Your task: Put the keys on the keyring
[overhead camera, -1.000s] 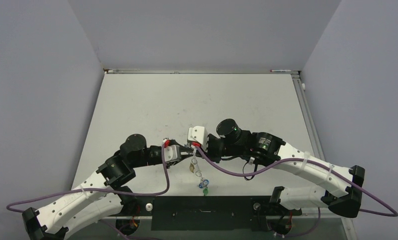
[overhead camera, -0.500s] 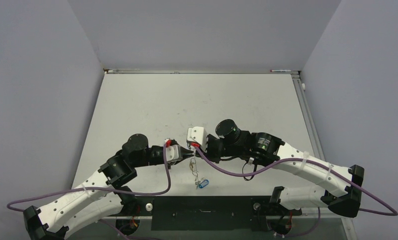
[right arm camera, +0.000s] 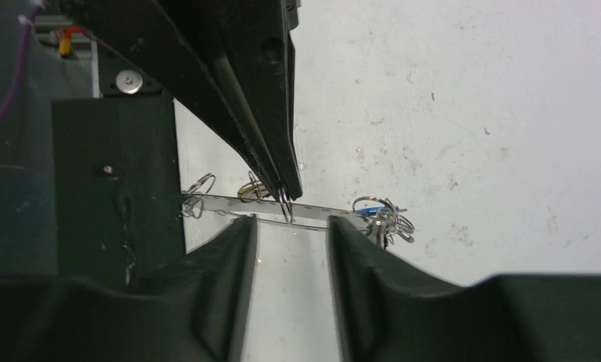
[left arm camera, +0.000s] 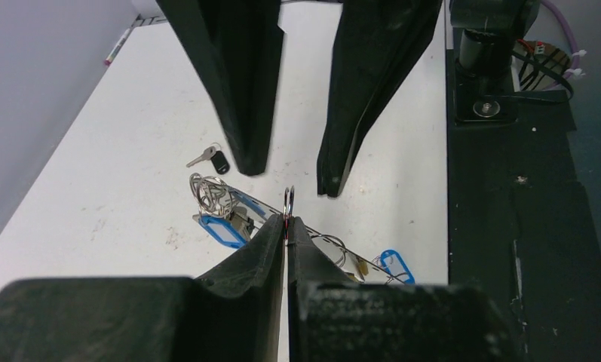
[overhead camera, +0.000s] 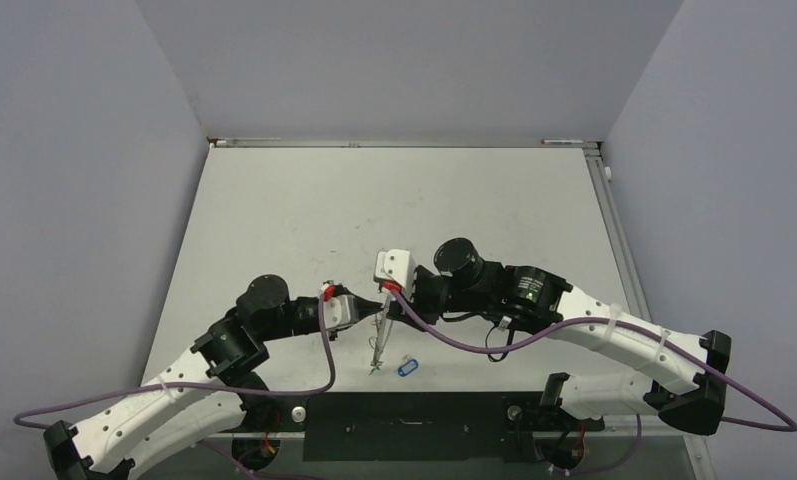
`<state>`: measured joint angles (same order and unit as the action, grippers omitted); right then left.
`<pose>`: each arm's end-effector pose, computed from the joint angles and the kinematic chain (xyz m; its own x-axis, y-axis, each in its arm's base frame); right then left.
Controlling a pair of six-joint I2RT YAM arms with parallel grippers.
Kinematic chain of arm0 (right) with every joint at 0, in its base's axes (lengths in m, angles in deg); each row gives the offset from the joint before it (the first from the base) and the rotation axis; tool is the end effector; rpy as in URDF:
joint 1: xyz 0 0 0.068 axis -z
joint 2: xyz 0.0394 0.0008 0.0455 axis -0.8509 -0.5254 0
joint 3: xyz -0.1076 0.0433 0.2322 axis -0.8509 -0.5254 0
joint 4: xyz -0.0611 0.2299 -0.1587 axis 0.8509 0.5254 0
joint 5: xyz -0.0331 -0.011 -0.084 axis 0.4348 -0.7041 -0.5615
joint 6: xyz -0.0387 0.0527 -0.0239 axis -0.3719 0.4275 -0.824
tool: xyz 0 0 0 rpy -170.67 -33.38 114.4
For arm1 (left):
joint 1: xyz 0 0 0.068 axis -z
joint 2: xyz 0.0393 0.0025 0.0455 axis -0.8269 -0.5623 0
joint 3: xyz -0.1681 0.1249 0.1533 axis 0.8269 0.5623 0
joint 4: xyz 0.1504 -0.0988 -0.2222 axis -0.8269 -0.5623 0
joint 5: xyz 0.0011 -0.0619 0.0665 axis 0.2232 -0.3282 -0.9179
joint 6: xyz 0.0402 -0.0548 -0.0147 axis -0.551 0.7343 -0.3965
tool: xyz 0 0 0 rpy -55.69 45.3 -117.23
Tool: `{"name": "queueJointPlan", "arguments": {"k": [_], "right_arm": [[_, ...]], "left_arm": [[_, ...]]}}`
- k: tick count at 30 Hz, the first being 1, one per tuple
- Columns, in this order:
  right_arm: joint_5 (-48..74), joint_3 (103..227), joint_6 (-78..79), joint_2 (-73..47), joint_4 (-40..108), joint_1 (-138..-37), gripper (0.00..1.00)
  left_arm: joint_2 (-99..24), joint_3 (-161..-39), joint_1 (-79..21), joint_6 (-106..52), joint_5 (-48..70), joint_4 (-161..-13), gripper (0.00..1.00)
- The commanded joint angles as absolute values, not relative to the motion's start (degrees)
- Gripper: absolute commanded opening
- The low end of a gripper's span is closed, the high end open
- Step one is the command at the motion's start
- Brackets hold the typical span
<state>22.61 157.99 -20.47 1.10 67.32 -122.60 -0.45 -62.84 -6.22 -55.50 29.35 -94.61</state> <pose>0.1148 0.2774 0.3422 0.0153 -0.5140 -0.8577 -0.9966 0.0618 -0.0548 0.1235 -0.1842 0.2936 0.1930 0.1824 -0.9641 0.9545 0.1927 0.2275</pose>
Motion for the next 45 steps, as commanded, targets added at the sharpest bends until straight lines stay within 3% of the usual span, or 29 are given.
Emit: {"name": "queueJointPlan", "arguments": {"k": [1, 3, 7, 15, 24, 36, 45], "right_arm": [[19.72, 158.64, -17.28, 5.4, 59.56, -123.11, 0.51], [16.91, 157.87, -16.0, 7.08, 57.89, -123.02, 0.66], [16.27, 155.21, -14.65, 11.17, 54.46, -122.25, 0.67], [27.35, 146.26, -15.87, 16.55, 48.52, -120.97, 0.53], [34.39, 130.07, -16.74, 25.42, 21.6, -120.88, 0.49], [45.6, 133.15, -14.14, 16.16, 11.3, -120.88, 0.36], [49.19, 135.74, -12.45, 13.99, 7.35, -120.81, 0.33]], "left_arm": [[3.42, -60.71, -6.12, -58.53, 26.64, -89.94, 0.0], [5.44, -59.31, -6.01, -60.87, 26.57, -87.39, 0.0], [11.33, -55.24, -5.68, -64.94, 28.15, -81.87, 0.0], [18.34, -51.47, -5.75, -72.11, 31.19, -78.07, 0.0], [20.87, -47.27, -6.59, -55.21, 33.81, -58.24, 0.0], [17.19, -41.9, -6.77, -39.2, 35.06, -33.99, 0.0], [16.46, -40.91, -6.85, -35.99, 35.91, -30.92, 0.0]]}}
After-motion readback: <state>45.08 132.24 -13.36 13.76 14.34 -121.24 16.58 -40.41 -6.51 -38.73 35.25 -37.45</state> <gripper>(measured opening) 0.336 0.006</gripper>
